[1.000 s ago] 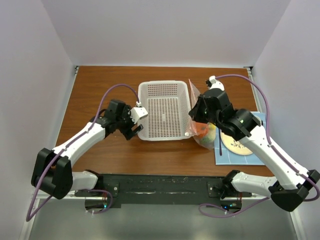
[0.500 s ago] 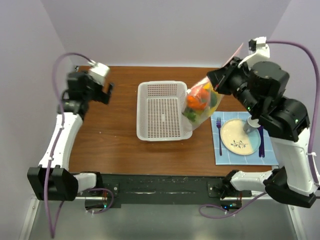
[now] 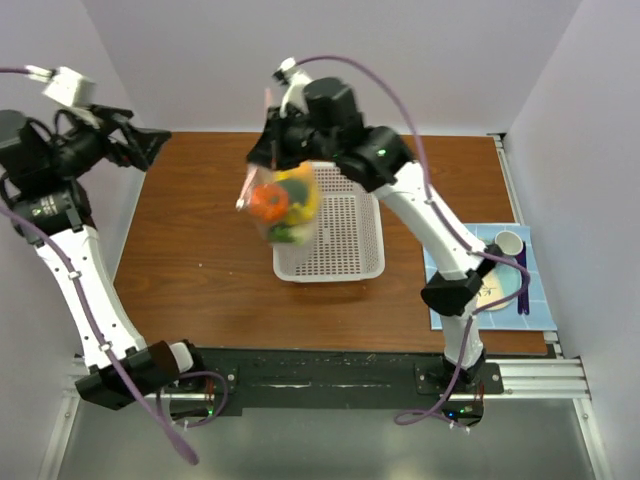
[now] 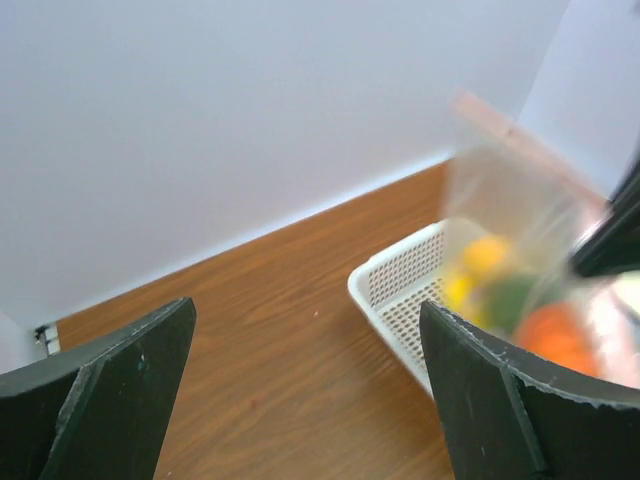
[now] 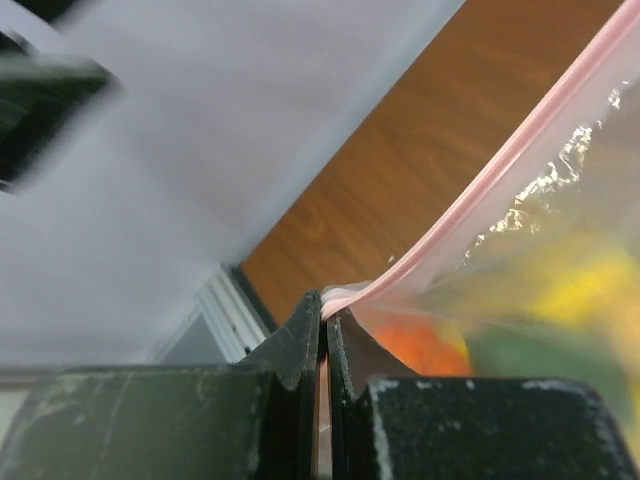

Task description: Open the zip-top bag and remove the fake food

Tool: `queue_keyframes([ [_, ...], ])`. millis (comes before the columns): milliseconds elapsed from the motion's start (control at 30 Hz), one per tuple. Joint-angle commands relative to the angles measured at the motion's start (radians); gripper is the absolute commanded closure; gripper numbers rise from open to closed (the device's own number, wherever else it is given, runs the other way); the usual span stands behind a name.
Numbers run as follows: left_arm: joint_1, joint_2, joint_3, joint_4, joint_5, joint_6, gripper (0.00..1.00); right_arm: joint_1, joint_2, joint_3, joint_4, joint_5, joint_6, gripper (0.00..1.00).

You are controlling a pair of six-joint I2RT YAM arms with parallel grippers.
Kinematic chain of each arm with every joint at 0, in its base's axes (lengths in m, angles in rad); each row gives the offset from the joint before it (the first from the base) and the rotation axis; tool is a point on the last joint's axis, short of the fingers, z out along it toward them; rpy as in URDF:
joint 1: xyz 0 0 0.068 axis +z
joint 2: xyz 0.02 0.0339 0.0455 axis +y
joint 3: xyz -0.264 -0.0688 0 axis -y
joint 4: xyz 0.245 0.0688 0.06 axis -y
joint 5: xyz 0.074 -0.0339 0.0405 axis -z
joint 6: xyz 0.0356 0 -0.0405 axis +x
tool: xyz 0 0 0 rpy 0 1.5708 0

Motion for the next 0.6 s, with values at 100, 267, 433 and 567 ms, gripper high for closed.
queue_keyframes([
  [100, 0.286, 0.028, -0.224, 0.974, 0.457, -0.979, 0.0, 0.066, -0.009, -0.068, 0.215, -0.223, -0.029, 1.0],
  [267, 0.3, 0.03, -0.359, 1.302, 0.511, -1.135, 0.0, 0.092, 0.114, 0.061, 0.148, -0.306, -0.052, 1.0],
  [433, 0.3, -0.051, -0.383, 1.121, 0.479, -0.94, 0.0, 0.121, 0.084, 0.062, 0.221, -0.309, -0.089, 1.0],
  [567, 0.298, -0.041, -0.332, 1.043, 0.471, -0.889, 0.0, 0.12, 0.076, 0.04, 0.286, -0.346, -0.091, 1.0],
])
